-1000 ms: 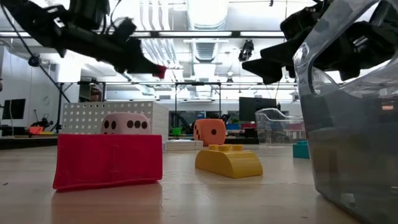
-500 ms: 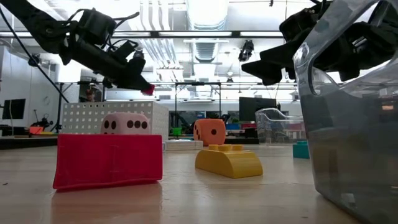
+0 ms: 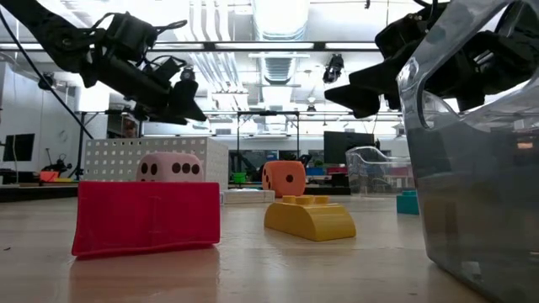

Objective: Pick & Place Toys
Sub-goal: Put the bottom small blue game piece into the white bin

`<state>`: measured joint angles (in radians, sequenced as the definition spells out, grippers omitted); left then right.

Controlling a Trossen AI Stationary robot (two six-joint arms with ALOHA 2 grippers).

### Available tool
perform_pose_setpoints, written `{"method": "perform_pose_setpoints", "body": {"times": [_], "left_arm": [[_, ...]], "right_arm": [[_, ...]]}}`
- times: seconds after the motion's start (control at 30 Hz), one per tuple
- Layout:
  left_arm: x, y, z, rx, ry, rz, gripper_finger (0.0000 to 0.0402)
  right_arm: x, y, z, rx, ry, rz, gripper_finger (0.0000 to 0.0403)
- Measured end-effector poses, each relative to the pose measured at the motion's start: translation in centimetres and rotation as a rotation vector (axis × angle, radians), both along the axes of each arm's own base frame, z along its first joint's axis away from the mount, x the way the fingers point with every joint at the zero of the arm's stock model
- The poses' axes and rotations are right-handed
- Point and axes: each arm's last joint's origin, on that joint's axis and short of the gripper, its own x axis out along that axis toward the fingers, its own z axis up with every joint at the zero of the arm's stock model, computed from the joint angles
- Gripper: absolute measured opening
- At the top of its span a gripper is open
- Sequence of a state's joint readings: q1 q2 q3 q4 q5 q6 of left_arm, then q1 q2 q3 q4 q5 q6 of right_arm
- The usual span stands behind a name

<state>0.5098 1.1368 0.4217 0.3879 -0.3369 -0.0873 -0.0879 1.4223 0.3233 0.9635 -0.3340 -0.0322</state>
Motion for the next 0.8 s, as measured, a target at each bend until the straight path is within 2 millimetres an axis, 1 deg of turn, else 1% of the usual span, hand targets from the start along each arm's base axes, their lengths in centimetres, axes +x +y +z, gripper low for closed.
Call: {"method": "perform_pose_setpoints", "body": {"times": [0.17,0.33,0.43,0.57,0.7,0.8], "left_arm": [[0.6,-0.5,0.8,-0.007,-0.099,-0.200,0.0341],[1.5,-1.9,1.2,-0.024,-0.155,-0.423,0.0341],[2.2,-3.3,1.3,-0.025,-0.158,-0.498,0.0341],[3.0,-5.6,1.3,-0.017,-0.146,-0.612,0.0342],[3.5,-7.9,1.3,-0.019,-0.143,-0.714,0.0342],[3.6,-9.1,1.3,-0.013,-0.137,-0.738,0.0342]], "right_arm": [[0.0,0.0,-0.3,0.001,0.034,-0.011,0.0320],[0.5,-0.2,-0.6,0.009,0.131,-0.056,0.0320],[1.2,-0.3,-0.6,0.028,0.248,-0.095,0.0320],[1.9,-0.2,-0.4,0.078,0.419,-0.185,0.0320],[2.2,0.7,-0.2,0.142,0.559,-0.251,0.0320],[2.3,1.6,0.0,0.189,0.680,-0.284,0.0320]]}}
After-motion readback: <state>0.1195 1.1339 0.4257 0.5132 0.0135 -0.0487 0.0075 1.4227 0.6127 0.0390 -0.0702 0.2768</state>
